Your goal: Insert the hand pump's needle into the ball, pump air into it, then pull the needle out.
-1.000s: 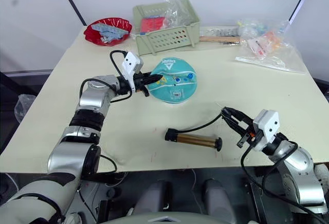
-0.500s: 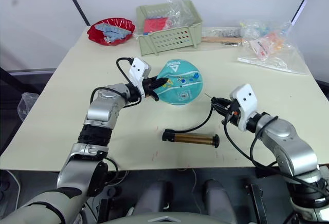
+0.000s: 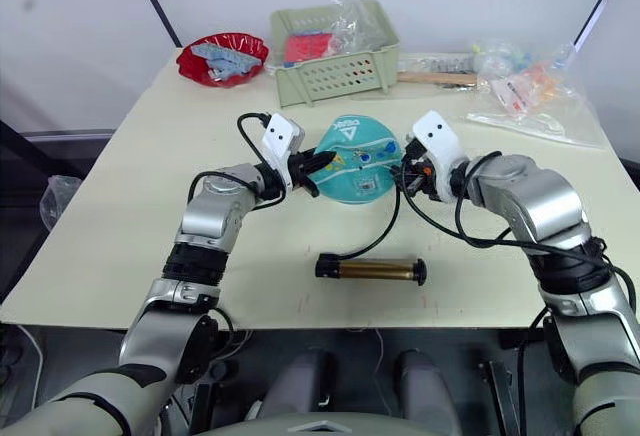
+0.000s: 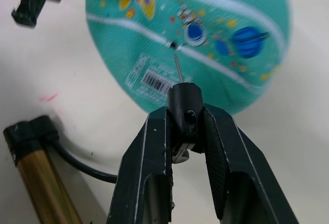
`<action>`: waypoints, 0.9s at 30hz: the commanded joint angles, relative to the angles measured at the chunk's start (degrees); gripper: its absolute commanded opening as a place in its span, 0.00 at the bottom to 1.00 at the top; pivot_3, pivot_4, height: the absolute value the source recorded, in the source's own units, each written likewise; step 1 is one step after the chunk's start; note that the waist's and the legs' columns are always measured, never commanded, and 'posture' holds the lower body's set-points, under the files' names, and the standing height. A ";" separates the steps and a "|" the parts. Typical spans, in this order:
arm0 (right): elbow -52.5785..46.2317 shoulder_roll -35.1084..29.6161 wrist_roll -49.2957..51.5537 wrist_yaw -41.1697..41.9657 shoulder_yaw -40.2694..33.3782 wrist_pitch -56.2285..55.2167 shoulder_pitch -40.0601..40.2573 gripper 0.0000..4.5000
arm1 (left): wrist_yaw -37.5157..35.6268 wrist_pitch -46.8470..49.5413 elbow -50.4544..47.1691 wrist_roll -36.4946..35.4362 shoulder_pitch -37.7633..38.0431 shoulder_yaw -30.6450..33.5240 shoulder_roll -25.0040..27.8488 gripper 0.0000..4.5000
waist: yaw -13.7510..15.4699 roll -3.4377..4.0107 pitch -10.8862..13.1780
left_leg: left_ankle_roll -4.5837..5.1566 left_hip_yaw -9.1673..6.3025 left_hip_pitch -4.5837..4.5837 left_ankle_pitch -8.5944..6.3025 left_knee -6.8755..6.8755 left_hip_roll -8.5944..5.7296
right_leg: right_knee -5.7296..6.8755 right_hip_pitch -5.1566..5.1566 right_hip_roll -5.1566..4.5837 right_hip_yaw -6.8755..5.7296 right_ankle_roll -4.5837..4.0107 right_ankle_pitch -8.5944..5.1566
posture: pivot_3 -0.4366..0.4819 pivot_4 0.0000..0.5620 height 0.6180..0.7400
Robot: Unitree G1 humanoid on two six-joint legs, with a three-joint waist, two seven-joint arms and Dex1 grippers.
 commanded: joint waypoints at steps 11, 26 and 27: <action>15.27 6.56 -8.63 1.86 6.63 0.58 -13.93 0.07 | 0.64 -1.71 1.99 0.86 -1.49 -1.44 -1.21 0.01 | 0.22 0.01 -0.01 | 0.00 -0.04 -0.03 0.00 0.01 -0.05 | 0.05 -0.01 -0.08 -0.07 0.00 0.00 | 0.48 0.27 1.00; 17.00 8.04 -13.50 4.42 8.39 -3.31 -12.28 0.07 | 0.55 -1.61 1.02 1.15 -0.60 -2.18 -1.29 0.01 | 0.14 0.02 0.00 | -0.01 -0.07 0.00 0.01 0.01 -0.04 | 0.14 -0.02 -0.06 -0.09 0.00 0.00 | 0.48 0.27 1.00; 17.11 8.17 -13.76 4.62 8.50 -3.45 -12.09 0.07 | 0.77 -1.50 0.95 0.93 -0.59 -1.90 -1.38 0.01 | 0.13 0.02 0.00 | -0.01 -0.08 0.00 0.01 0.01 -0.04 | 0.14 -0.02 -0.06 -0.10 0.00 0.00 | 0.48 0.27 1.00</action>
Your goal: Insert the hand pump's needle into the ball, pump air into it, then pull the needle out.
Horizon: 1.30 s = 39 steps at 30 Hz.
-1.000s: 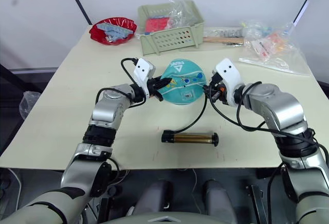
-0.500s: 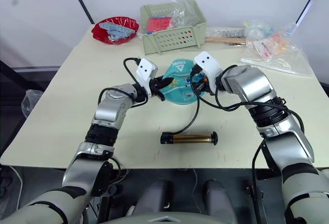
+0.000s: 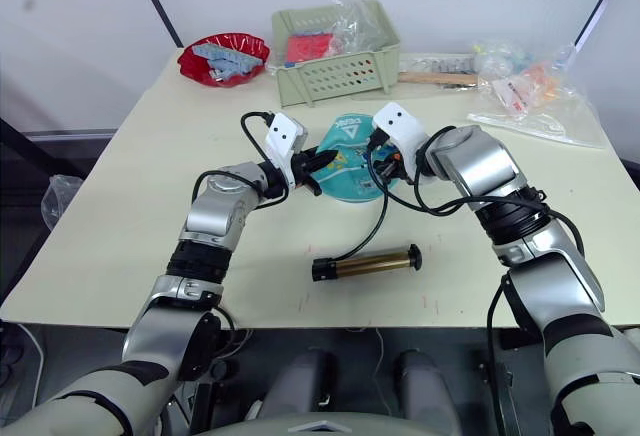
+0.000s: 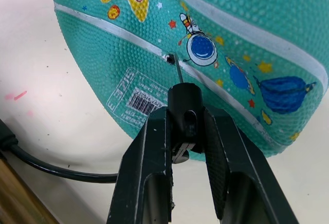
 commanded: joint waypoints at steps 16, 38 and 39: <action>1.18 0.89 -5.72 2.66 1.62 -5.01 1.19 0.07 | -0.03 0.83 -0.49 -0.06 0.35 -1.27 -0.57 0.01 | -0.08 0.00 0.00 | -0.01 0.02 0.07 0.01 0.00 0.00 | 0.06 0.01 0.00 0.02 0.00 0.00 | 0.48 0.27 1.00; 1.97 0.27 -9.49 4.43 2.39 -5.93 2.28 0.07 | 0.00 1.35 -0.95 0.07 1.50 -1.46 -0.38 0.01 | -0.10 0.01 -0.01 | -0.02 0.02 0.09 0.01 0.00 0.00 | 0.05 0.02 0.00 0.03 -0.01 -0.01 | 0.48 0.27 1.00; 2.15 0.25 -9.79 4.28 2.50 -6.04 2.29 0.07 | -0.04 1.39 -0.96 0.12 1.50 -1.53 -0.35 0.01 | -0.10 0.01 -0.01 | -0.02 0.02 0.09 0.01 0.00 0.00 | 0.05 0.02 0.00 0.03 -0.01 -0.01 | 0.48 0.27 1.00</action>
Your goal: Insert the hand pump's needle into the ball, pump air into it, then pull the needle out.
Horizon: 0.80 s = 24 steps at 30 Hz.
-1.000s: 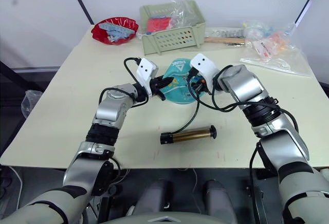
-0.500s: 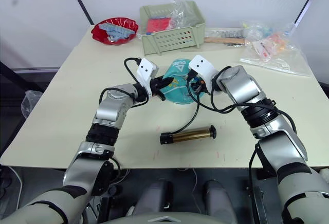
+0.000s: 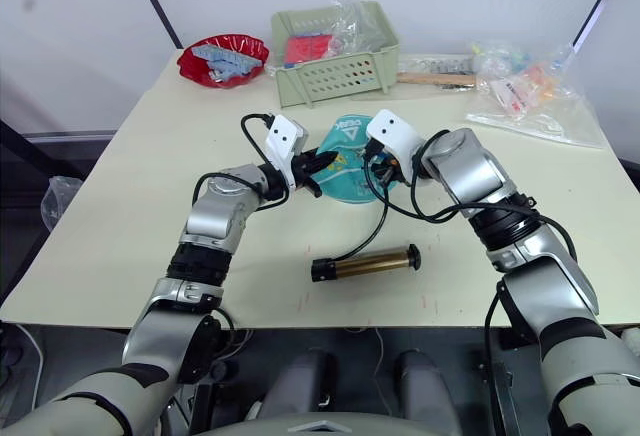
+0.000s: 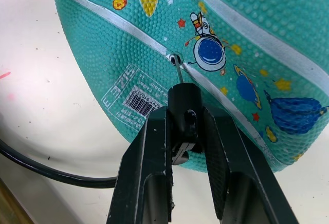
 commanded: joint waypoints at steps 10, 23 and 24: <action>0.87 -0.63 -3.07 -0.25 1.70 0.19 1.27 0.07 | -0.53 0.92 0.08 -0.09 1.01 -1.41 -0.24 0.01 | 0.00 0.00 0.00 | 0.00 0.00 0.01 0.00 0.00 0.00 | 0.00 0.00 0.00 0.00 0.00 0.00 | 0.48 0.27 1.00; 0.27 -1.86 -3.86 0.42 2.42 0.35 2.33 0.07 | -0.46 0.34 0.87 0.13 0.95 -1.39 -0.16 0.01 | 0.06 0.00 0.00 | 0.00 0.00 0.01 0.00 0.00 0.00 | -0.02 0.01 -0.01 0.00 0.00 0.00 | 0.48 0.27 1.00; 0.24 -1.90 -3.96 0.44 2.48 0.40 2.37 0.07 | -0.57 0.33 0.89 0.12 0.99 -1.47 -0.19 0.01 | 0.06 0.00 0.00 | 0.00 0.00 0.01 0.00 0.00 0.00 | -0.02 0.02 -0.01 0.00 0.00 0.00 | 0.48 0.27 1.00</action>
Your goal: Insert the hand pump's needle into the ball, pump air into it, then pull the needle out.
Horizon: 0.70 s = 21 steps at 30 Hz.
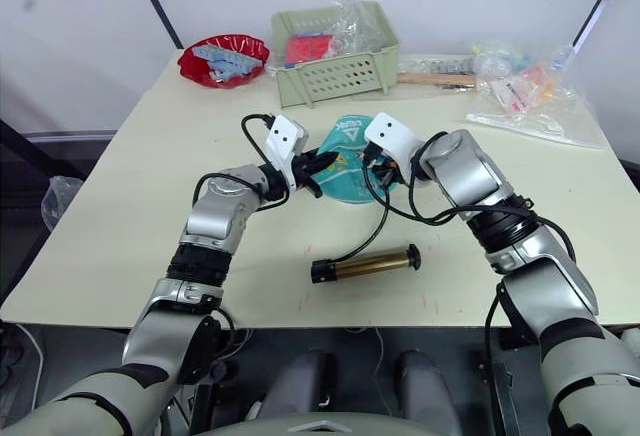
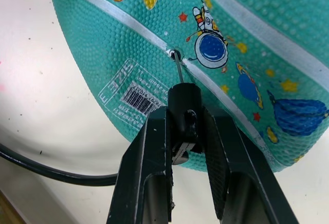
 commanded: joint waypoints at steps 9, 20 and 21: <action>2.43 -0.53 -2.35 -0.87 0.31 0.78 1.10 0.07 | -0.71 0.70 0.43 0.14 1.15 -1.66 -0.26 0.01 | 0.00 0.00 0.00 | 0.00 0.00 0.00 0.00 0.00 0.00 | -0.01 0.00 0.00 0.00 0.00 0.00 | 0.48 0.27 1.00; 2.81 1.89 -0.67 -1.17 -3.99 -1.13 1.29 0.07 | -0.73 0.93 0.56 0.08 1.36 -1.71 0.09 0.01 | -0.38 0.00 0.00 | 0.00 0.01 0.04 0.00 0.00 0.01 | 0.00 0.01 0.01 0.01 -0.01 -0.01 | 0.48 0.27 1.00; 2.63 1.74 -0.59 -0.86 -4.01 -1.43 1.30 0.07 | -0.73 0.92 0.64 0.10 1.31 -1.70 0.10 0.01 | -0.40 0.00 0.00 | 0.00 0.01 0.04 0.00 0.00 0.01 | -0.01 0.01 0.01 0.01 -0.01 0.00 | 0.48 0.27 1.00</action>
